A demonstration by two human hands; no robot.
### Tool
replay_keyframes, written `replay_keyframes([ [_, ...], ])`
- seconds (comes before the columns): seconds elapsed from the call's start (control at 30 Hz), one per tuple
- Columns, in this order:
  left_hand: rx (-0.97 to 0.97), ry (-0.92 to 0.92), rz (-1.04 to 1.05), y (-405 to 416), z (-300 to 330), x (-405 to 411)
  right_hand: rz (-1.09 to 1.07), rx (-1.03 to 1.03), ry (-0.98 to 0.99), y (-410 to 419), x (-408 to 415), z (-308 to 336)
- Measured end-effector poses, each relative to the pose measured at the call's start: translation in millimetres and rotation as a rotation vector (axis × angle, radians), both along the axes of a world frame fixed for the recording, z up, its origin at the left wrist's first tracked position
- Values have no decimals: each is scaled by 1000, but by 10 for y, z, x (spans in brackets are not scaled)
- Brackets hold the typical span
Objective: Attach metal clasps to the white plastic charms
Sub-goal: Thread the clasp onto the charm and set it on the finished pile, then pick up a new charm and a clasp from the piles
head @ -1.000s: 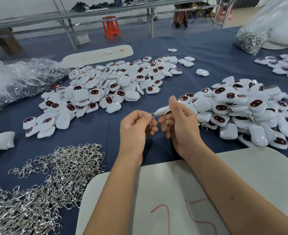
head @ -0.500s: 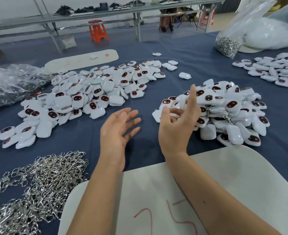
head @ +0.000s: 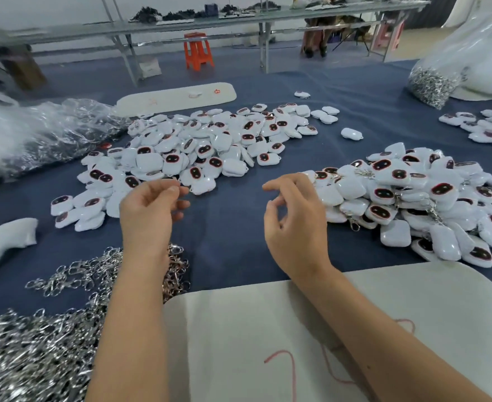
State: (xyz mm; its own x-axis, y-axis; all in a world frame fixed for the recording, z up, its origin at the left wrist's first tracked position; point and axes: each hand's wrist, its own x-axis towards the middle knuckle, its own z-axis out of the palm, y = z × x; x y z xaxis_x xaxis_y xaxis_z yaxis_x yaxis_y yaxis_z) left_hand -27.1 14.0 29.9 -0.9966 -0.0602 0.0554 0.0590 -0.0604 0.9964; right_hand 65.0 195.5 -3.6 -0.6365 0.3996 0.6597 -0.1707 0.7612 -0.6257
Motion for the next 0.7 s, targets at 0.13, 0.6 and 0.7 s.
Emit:
replay_keyframes([
  [0.13,-445,48,101,-552,-61,-138,152,211,-258,-313,-233,54],
  [0.6,-1046,-51,-389,-678,-22,-89,295,650,-726,-1024,-1149,111],
  [0.7,-1106,-35,-401,-654,-10,-87,364,612,-680,-1032,-1084,80],
])
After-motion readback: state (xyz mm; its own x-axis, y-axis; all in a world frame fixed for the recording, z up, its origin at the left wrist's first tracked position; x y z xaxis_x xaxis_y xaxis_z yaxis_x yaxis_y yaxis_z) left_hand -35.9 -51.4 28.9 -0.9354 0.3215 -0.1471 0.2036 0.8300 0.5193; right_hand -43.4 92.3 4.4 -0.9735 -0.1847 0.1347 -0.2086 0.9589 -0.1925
